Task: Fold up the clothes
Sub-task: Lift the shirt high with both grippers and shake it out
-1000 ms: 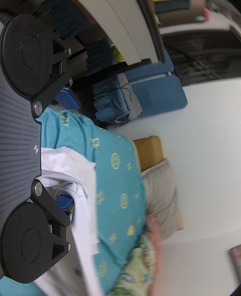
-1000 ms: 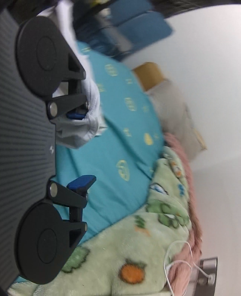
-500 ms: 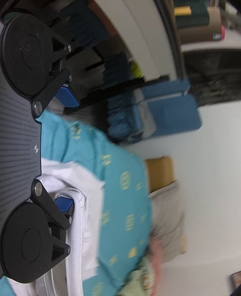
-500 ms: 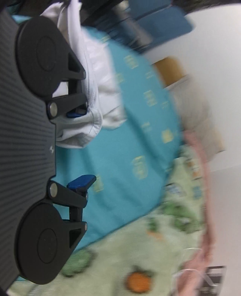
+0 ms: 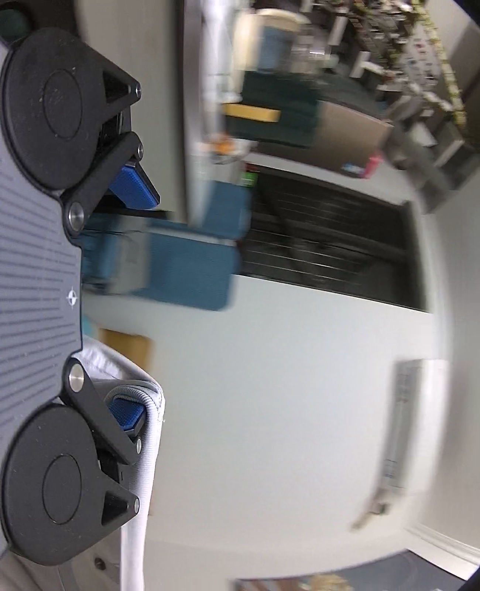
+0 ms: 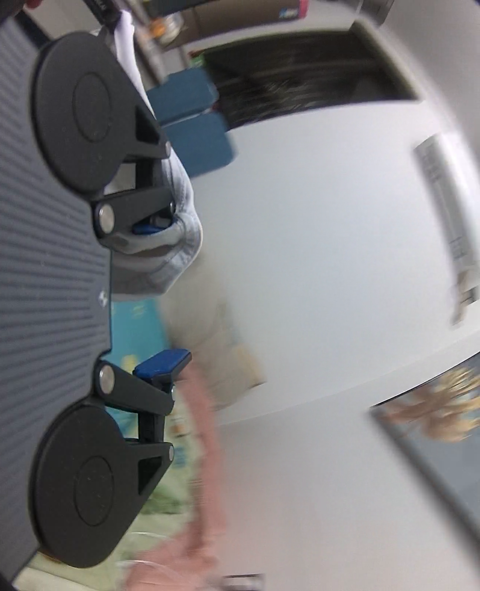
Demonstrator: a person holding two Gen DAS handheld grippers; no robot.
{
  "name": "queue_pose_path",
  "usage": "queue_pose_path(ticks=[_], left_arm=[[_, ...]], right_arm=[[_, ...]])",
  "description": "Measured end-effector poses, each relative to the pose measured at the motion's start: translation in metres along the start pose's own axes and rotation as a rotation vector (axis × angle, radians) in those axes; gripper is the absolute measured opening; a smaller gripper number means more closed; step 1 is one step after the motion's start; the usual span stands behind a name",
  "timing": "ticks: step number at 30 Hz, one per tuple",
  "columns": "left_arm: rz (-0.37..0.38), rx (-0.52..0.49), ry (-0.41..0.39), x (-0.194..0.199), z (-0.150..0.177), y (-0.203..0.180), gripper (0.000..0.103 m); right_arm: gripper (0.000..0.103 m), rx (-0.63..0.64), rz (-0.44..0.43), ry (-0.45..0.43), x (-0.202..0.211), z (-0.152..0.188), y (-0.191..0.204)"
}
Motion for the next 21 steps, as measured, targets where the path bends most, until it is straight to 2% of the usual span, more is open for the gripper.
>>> queue_pose_path(ticks=[7, 13, 17, 21], left_arm=[[0.044, -0.007, -0.202, 0.055, -0.134, -0.012, 0.103], [0.066, 0.009, -0.303, 0.106, -0.230, -0.023, 0.103], [0.063, 0.024, -0.324, 0.133, -0.276, -0.026, 0.103], [0.066, 0.017, -0.327, 0.143, -0.302, -0.027, 0.103]], right_arm=[[0.062, 0.015, -0.038, -0.145, 0.058, -0.122, 0.020], [0.063, 0.003, -0.071, -0.245, 0.111, -0.211, 0.034], [0.063, -0.002, -0.093, -0.241, 0.131, -0.247, 0.042], [0.063, 0.046, -0.086, -0.259, 0.144, -0.259, 0.046]])
Point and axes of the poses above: each gripper's, at about its wrist camera, not at the fingertips, and x roughly against the way its jaws point, y to its left, z to its underside, the point moved 5 cm from there along -x, roughly the way its jaws point, and after that the axes turned 7 degrees about -y, right-handed, at the moved point
